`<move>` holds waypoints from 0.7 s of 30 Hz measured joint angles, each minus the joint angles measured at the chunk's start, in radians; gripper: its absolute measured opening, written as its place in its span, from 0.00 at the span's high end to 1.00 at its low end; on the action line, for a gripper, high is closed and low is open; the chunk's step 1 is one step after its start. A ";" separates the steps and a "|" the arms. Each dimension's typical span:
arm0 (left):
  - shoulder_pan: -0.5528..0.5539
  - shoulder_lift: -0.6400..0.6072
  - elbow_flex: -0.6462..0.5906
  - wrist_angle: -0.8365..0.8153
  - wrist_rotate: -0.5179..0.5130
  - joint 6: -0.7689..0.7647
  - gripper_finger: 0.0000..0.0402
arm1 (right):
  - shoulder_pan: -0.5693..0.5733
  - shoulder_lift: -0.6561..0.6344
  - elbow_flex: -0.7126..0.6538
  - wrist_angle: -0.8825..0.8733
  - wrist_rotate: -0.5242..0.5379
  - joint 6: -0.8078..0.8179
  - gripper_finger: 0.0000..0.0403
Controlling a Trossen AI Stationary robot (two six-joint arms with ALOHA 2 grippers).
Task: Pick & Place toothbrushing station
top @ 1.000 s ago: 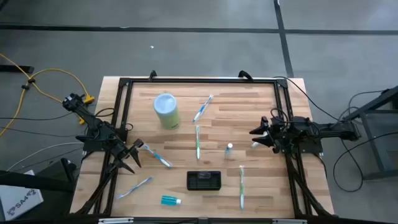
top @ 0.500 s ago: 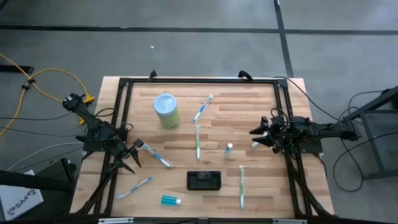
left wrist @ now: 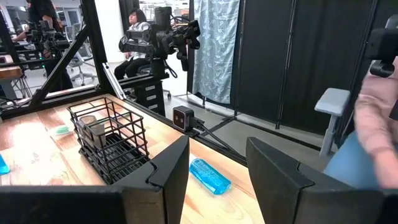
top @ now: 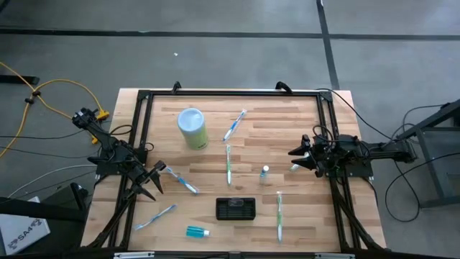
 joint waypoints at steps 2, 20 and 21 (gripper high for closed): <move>0.000 0.000 0.000 0.000 0.000 0.000 0.62 | 0.000 0.000 0.000 0.000 0.000 0.000 0.54; 0.000 0.000 0.000 0.045 0.000 0.000 0.62 | 0.000 0.000 0.000 0.000 0.000 0.000 0.54; 0.000 0.000 0.000 0.057 0.000 0.000 0.62 | 0.000 0.000 0.000 0.000 0.000 0.000 0.54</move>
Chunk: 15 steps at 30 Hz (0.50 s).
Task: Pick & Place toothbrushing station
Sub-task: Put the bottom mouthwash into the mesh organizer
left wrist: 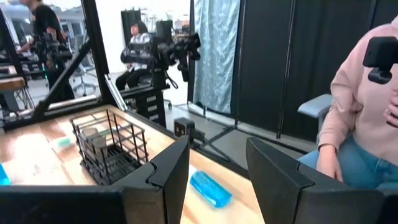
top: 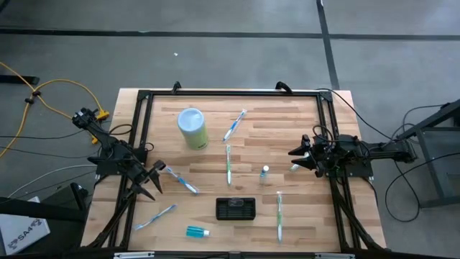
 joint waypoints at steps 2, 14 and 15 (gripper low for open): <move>0.000 0.000 0.000 0.035 0.000 0.000 0.62 | 0.000 0.000 0.000 0.000 0.000 0.000 0.54; 0.000 0.000 0.000 0.209 -0.071 -0.163 0.62 | 0.000 0.000 0.000 0.000 0.000 0.000 0.54; 0.000 0.000 0.000 0.201 -0.119 -0.169 0.62 | 0.000 0.000 0.000 0.000 0.000 0.000 0.54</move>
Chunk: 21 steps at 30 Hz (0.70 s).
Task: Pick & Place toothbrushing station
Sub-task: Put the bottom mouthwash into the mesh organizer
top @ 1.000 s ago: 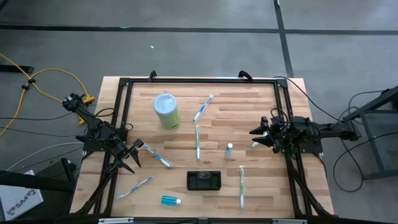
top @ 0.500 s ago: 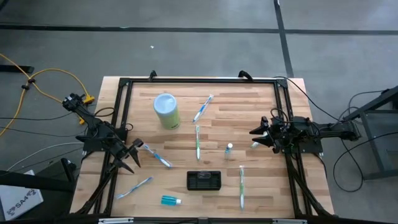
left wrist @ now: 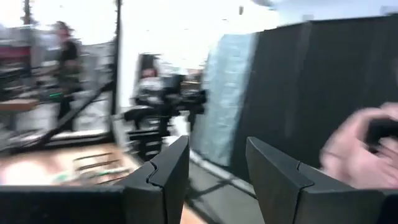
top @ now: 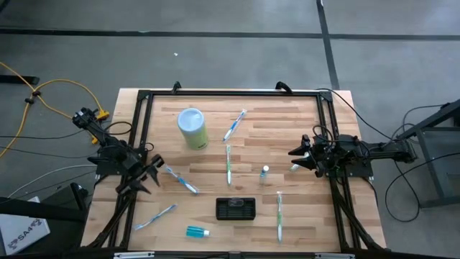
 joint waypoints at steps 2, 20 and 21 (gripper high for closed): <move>0.000 0.007 0.000 -0.034 -0.123 0.007 0.62 | 0.000 0.000 0.000 0.000 0.000 0.000 0.54; 0.127 0.386 0.250 -0.328 -0.399 -0.158 0.62 | 0.000 0.000 0.000 0.000 0.000 0.000 0.54; 0.132 0.422 0.274 -0.339 -0.399 -0.158 0.62 | 0.000 0.000 0.000 0.000 0.000 0.000 0.54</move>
